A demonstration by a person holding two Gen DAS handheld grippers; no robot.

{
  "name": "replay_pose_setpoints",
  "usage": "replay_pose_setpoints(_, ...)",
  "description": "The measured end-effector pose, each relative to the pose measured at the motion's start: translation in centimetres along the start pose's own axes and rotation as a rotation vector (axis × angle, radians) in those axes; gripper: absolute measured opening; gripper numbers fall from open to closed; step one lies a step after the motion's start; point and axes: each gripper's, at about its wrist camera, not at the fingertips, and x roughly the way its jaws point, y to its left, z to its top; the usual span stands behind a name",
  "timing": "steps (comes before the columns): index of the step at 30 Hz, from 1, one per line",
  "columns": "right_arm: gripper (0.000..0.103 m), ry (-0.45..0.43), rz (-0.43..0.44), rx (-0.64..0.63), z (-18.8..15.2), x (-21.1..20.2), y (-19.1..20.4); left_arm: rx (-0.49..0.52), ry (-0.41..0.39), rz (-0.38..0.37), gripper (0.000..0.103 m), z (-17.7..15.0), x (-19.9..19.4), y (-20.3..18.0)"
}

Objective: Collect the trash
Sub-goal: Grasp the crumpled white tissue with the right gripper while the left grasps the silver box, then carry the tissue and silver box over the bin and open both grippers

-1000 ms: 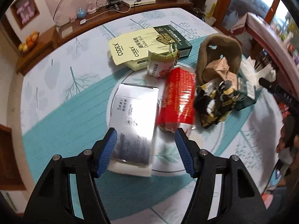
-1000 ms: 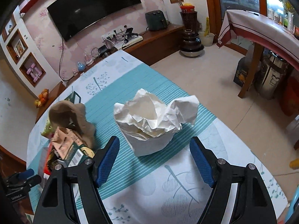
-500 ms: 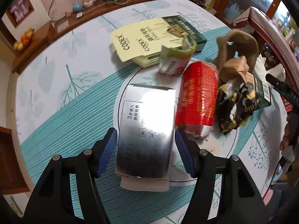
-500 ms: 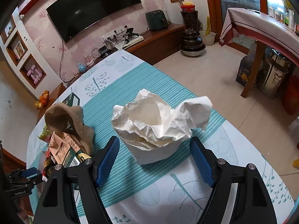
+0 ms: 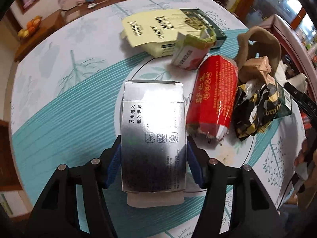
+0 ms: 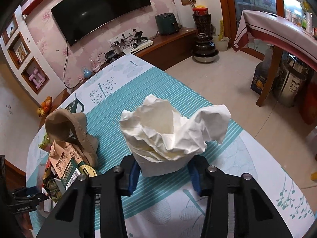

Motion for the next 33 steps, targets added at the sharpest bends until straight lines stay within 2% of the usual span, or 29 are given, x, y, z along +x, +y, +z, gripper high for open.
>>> replay_pose_setpoints(8,0.039,-0.041,0.044,-0.049,-2.1,-4.9,-0.6,-0.077,-0.061,-0.022,0.057,-4.2,-4.2,-1.3)
replay_pose_setpoints(13,0.039,-0.053,0.089,-0.069,-5.4,-10.5,-1.8,-0.092,-0.11,-0.088,0.057,-8.6,-8.7,-3.7)
replay_pose_setpoints(20,0.039,-0.045,0.154,-0.091,-12.3,-18.7,-4.3,-0.043,-0.155,-0.205,0.057,-15.4,-14.4,-9.5)
replay_pose_setpoints(26,0.039,-0.035,0.219,-0.064,-18.8,-25.3,-7.5,-0.015,-0.179,-0.275,0.057,-21.2,-17.1,-14.6)
replay_pose_setpoints(33,0.039,-0.045,0.221,-0.029,-26.0,-31.9,-11.8,0.091,-0.251,-0.263,0.057,-27.8,-18.7,-19.9)
